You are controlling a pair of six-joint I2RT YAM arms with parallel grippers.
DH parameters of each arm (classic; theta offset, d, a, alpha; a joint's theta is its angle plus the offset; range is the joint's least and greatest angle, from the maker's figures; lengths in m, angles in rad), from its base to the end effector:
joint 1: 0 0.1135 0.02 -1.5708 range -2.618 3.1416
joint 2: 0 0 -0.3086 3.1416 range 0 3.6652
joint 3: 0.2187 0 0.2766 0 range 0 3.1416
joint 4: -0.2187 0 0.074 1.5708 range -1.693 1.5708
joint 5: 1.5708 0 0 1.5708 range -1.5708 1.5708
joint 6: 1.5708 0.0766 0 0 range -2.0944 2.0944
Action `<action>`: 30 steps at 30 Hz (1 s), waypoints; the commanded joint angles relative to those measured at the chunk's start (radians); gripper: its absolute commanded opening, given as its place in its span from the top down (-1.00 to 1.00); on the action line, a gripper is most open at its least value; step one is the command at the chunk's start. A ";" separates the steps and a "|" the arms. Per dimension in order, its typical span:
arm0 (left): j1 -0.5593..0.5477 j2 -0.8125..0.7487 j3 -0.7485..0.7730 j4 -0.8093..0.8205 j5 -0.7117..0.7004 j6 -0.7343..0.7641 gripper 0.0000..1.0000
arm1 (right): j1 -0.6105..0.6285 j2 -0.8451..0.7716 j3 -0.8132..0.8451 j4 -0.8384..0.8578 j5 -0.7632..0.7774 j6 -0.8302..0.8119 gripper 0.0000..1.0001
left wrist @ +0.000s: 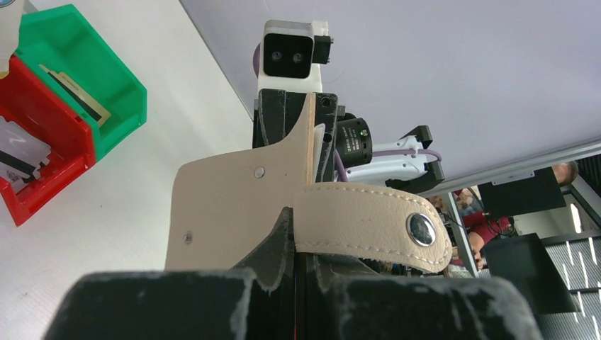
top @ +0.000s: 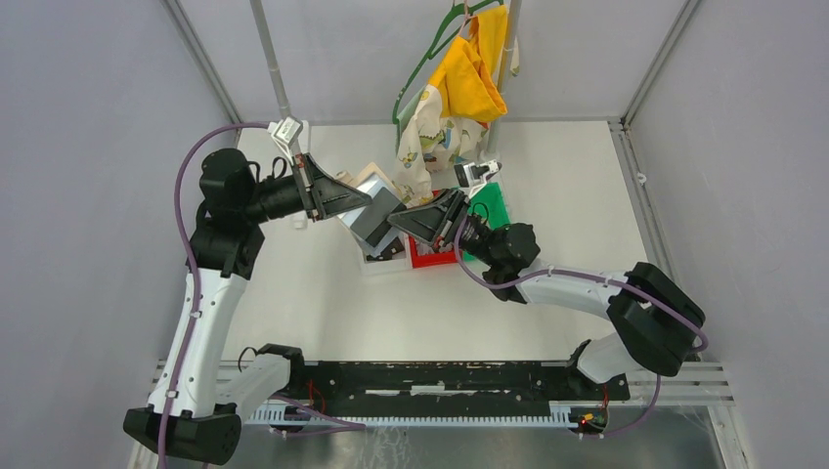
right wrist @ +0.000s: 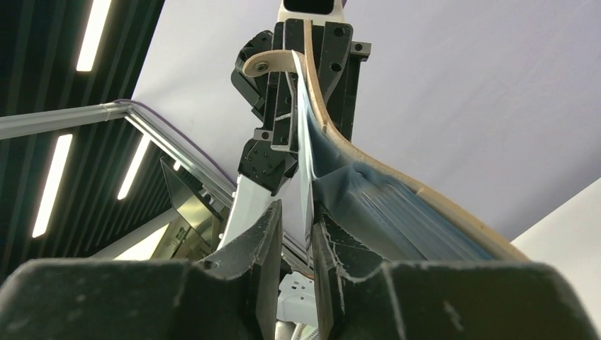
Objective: Take the credit cards out of the card holder
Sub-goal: Remove the credit card from the card holder.
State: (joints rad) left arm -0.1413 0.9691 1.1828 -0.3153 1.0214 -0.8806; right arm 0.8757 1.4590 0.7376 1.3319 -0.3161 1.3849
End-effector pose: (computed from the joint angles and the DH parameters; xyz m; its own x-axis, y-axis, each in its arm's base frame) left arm 0.1986 -0.0942 0.4722 -0.7684 -0.2974 -0.5667 0.5042 0.2641 -0.8222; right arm 0.2047 0.2827 0.3711 -0.8098 0.4874 -0.3266 -0.5259 -0.3563 0.7723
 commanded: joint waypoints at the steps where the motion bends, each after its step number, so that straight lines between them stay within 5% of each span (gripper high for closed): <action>1: 0.002 0.003 0.062 0.000 -0.022 0.038 0.96 | 0.008 0.019 0.046 0.110 0.005 0.047 0.47; 15: 0.002 0.031 0.114 -0.013 -0.042 0.055 0.96 | 0.008 -0.024 -0.014 0.105 -0.004 0.035 1.00; 23: 0.005 0.070 0.204 -0.106 -0.046 0.212 0.96 | -0.037 -0.109 -0.132 0.057 -0.071 0.017 1.00; 28: 0.005 0.094 0.310 -0.283 -0.048 0.496 0.97 | -0.140 -0.257 -0.180 -0.366 -0.206 -0.197 1.00; 30: 0.005 0.089 0.333 -0.344 -0.040 0.593 0.96 | -0.168 -0.298 -0.122 -0.682 -0.215 -0.377 1.00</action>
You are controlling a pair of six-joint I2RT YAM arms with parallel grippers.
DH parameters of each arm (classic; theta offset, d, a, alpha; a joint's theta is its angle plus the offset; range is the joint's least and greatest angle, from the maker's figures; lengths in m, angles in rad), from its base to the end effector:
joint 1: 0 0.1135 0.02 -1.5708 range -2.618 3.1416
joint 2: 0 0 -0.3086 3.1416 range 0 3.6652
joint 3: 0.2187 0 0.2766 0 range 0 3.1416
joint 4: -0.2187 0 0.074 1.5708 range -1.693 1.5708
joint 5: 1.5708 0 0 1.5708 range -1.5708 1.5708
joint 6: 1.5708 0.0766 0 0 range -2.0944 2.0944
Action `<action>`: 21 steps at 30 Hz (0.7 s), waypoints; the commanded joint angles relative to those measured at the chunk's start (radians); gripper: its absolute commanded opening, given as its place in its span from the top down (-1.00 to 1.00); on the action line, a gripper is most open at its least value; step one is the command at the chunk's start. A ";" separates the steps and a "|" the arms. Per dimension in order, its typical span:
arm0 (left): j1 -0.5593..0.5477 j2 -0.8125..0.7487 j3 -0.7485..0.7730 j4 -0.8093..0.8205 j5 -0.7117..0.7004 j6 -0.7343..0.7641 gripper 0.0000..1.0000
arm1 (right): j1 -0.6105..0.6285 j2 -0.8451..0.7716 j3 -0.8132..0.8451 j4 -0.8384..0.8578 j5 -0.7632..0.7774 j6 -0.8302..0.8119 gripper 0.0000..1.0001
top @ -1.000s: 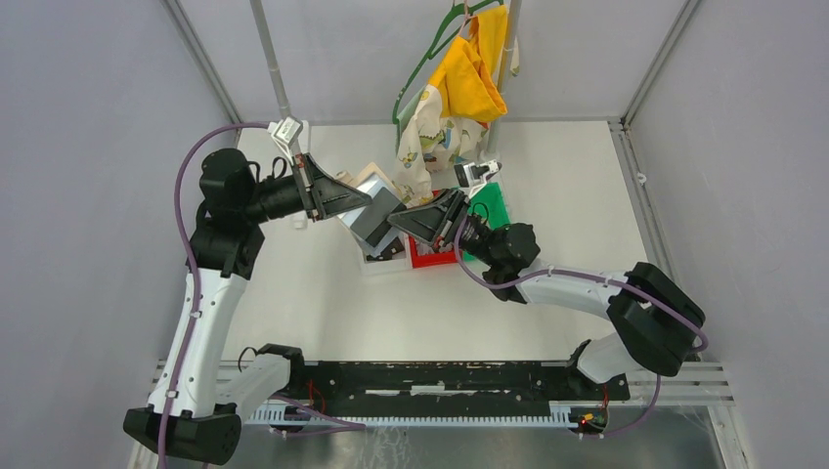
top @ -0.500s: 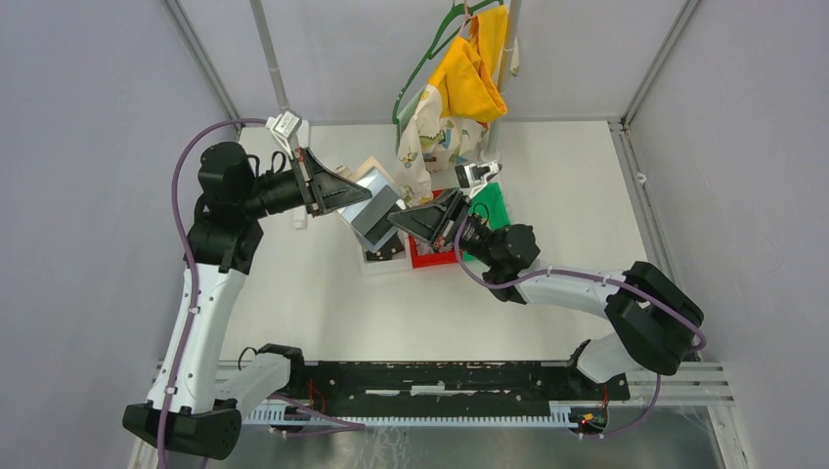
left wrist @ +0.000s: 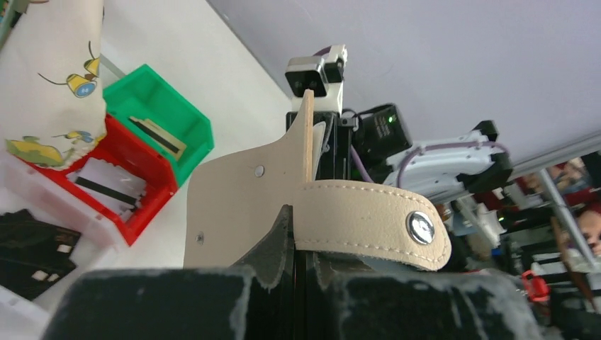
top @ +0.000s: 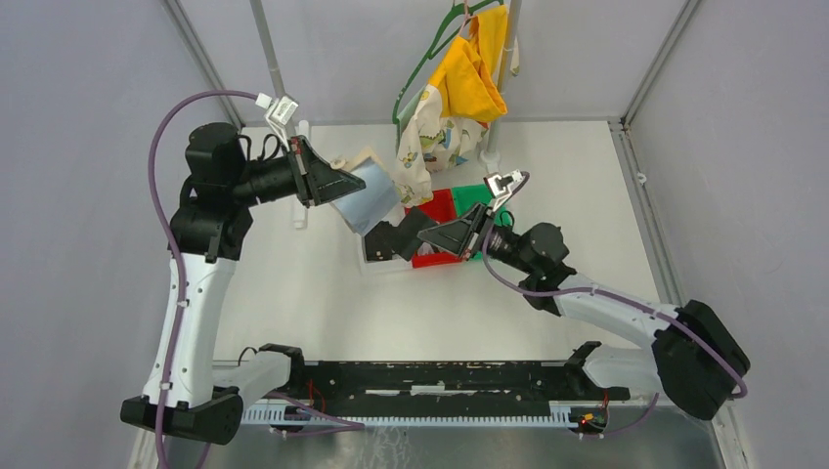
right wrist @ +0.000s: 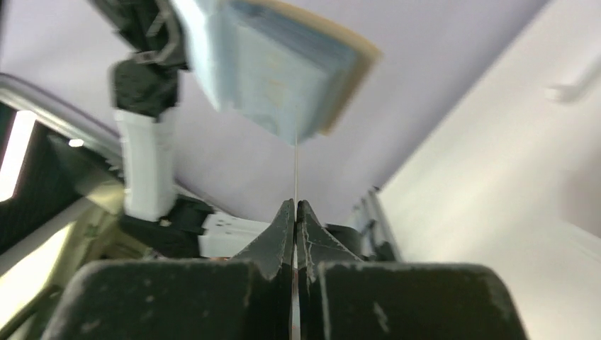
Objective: Take the credit cards out of the card holder
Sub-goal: Remove the credit card from the card holder, then place the credit card in the storage box.
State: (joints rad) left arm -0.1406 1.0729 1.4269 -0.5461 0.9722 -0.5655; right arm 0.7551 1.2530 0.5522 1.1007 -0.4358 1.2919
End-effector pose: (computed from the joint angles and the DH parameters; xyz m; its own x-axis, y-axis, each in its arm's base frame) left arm 0.2091 -0.0935 0.5122 -0.6322 -0.2155 -0.7443 0.6433 0.3894 -0.6591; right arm 0.1969 0.2297 0.3342 -0.7915 0.4519 -0.4116 -0.5215 -0.1482 0.8403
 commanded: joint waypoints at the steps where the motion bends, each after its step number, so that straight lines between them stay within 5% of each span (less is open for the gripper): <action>1: 0.004 -0.022 0.095 -0.131 0.014 0.318 0.96 | -0.054 -0.093 0.097 -0.583 -0.086 -0.380 1.00; 3: 0.004 -0.040 0.096 -0.153 0.026 0.386 0.96 | -0.058 -0.069 0.184 -0.786 -0.039 -0.525 1.00; 8: 0.004 -0.083 0.077 -0.178 0.106 0.482 0.96 | -0.054 0.083 0.356 -0.985 0.078 -0.721 1.00; 21: 0.003 -0.148 0.054 -0.174 0.210 0.506 0.97 | 0.037 0.496 0.687 -1.063 0.248 -0.847 1.00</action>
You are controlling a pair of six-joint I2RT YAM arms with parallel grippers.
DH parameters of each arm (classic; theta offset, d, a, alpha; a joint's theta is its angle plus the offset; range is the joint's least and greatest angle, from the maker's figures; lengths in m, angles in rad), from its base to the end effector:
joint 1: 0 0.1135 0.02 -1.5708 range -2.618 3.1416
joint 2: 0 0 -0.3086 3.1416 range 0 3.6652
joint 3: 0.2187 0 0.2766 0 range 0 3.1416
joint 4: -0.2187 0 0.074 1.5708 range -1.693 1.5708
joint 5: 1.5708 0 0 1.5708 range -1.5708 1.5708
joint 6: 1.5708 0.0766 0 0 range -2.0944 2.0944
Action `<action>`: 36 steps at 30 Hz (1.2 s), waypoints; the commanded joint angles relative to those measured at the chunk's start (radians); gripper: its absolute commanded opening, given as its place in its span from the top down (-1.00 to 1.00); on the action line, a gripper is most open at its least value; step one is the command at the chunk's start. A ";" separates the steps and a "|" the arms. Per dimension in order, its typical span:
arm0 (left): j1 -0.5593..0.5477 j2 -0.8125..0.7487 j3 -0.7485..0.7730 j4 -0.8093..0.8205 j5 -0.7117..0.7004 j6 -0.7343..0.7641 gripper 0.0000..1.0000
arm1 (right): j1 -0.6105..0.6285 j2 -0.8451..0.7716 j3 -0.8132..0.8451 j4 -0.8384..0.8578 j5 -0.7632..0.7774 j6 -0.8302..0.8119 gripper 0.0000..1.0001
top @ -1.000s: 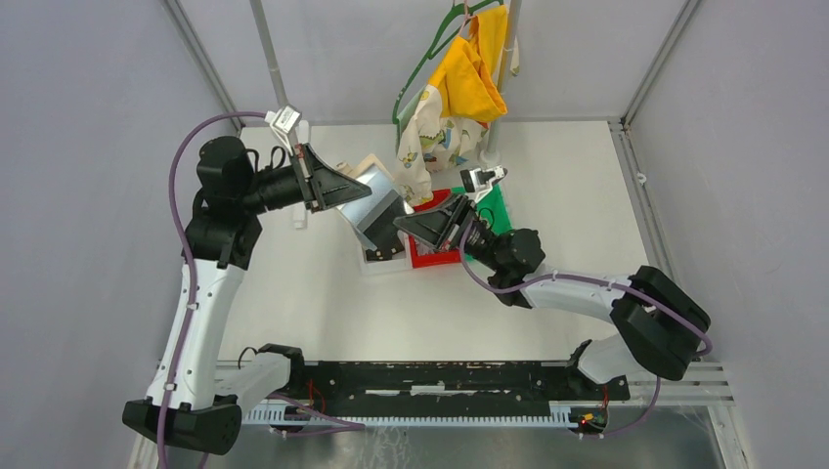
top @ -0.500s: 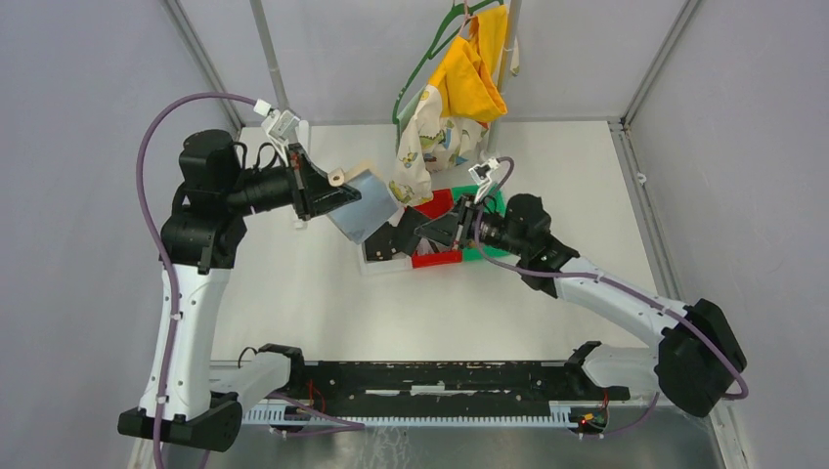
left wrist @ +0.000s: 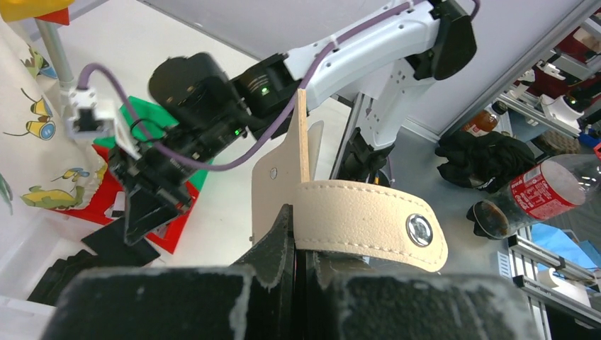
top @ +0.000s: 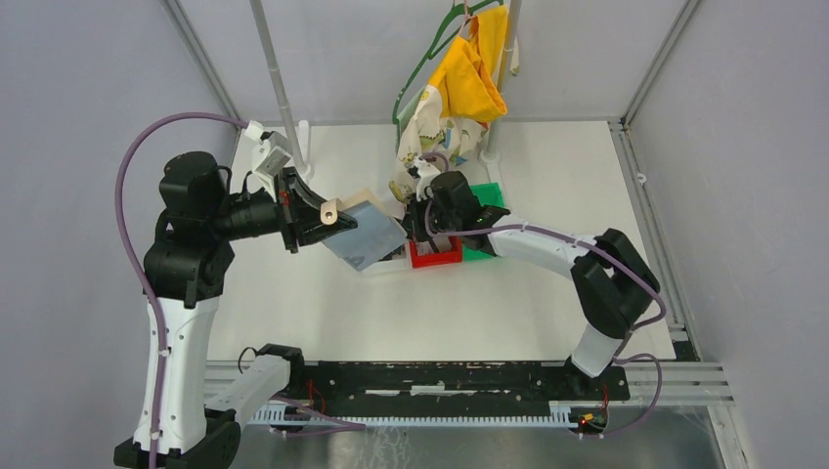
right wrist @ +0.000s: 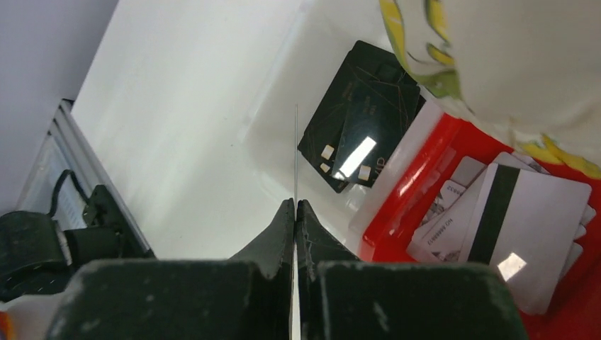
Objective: Take the credit cards out of the card holder
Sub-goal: Place the credit card in the storage box.
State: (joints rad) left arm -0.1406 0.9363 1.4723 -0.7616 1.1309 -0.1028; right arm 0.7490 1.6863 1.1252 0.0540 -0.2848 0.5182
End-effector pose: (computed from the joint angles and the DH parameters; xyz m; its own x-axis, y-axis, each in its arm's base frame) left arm 0.1314 -0.0886 0.5277 -0.3160 0.0006 -0.9487 0.9052 0.2997 -0.3013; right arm 0.3113 0.3188 0.2555 -0.7218 -0.0219 -0.6918 -0.5478 0.6291 0.5515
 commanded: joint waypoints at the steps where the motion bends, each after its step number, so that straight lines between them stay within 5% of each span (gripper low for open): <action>1: 0.003 -0.014 0.009 0.041 0.051 0.042 0.96 | 0.051 0.086 0.146 -0.029 0.117 -0.084 1.00; 17: 0.004 -0.051 0.008 0.071 0.077 0.005 0.96 | 0.105 0.328 0.358 -0.122 0.214 -0.114 1.00; 20: 0.004 -0.054 0.005 0.092 0.091 -0.017 0.96 | 0.105 0.316 0.355 -0.129 0.239 -0.121 0.77; 28: 0.003 -0.069 -0.011 0.095 0.093 -0.024 0.96 | 0.125 0.057 0.137 0.021 0.300 -0.123 -0.38; 36: 0.004 -0.071 -0.023 0.092 0.113 -0.033 0.97 | 0.184 -0.296 -0.133 0.084 0.288 -0.110 -0.56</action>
State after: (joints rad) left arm -0.1406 0.8738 1.4494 -0.7280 1.1988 -0.1120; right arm 0.9112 1.5230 1.0637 0.0578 0.0002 0.3988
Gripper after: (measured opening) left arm 0.064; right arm 0.777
